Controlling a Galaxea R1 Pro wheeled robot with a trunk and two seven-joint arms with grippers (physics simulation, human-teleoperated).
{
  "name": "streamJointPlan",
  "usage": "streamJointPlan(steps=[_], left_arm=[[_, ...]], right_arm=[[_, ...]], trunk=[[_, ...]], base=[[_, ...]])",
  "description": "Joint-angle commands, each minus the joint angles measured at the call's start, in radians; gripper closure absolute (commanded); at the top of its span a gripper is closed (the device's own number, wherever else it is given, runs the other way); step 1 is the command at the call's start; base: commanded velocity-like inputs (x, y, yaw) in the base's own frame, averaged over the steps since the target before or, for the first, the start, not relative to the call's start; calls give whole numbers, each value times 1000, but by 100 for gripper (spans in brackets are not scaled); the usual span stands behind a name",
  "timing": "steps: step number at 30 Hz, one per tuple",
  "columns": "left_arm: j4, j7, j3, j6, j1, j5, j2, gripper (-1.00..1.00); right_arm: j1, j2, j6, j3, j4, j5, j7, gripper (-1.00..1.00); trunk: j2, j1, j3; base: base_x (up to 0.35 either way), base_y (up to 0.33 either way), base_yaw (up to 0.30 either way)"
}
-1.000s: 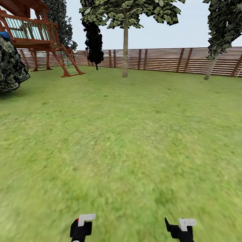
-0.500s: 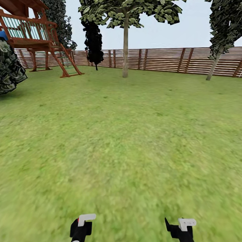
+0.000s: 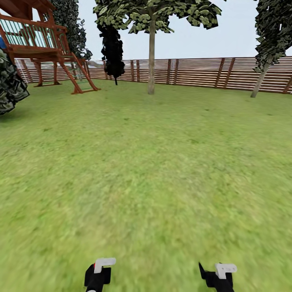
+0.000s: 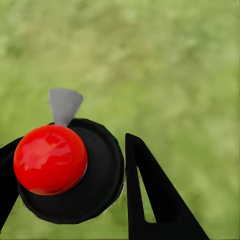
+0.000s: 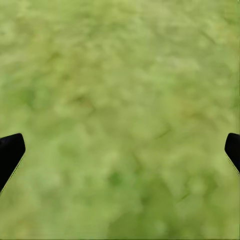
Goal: In the garden, pick up the pesticide atomizer on the floor and spray pesticide onto both trees until each tree trunk is fully covered.
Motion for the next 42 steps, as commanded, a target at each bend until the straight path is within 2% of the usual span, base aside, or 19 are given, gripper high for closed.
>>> streamJointPlan(steps=[1,42], left_arm=[[0,0,0,0,0,0,0,100],[0,0,0,0,0,0,0,100]], right_arm=[[0,0,0,0,0,0,0,-100],[0,0,0,0,-1,0,0,-100]], trunk=[[0,0,0],[0,0,0]], base=[[339,0,0],[339,0,0]])
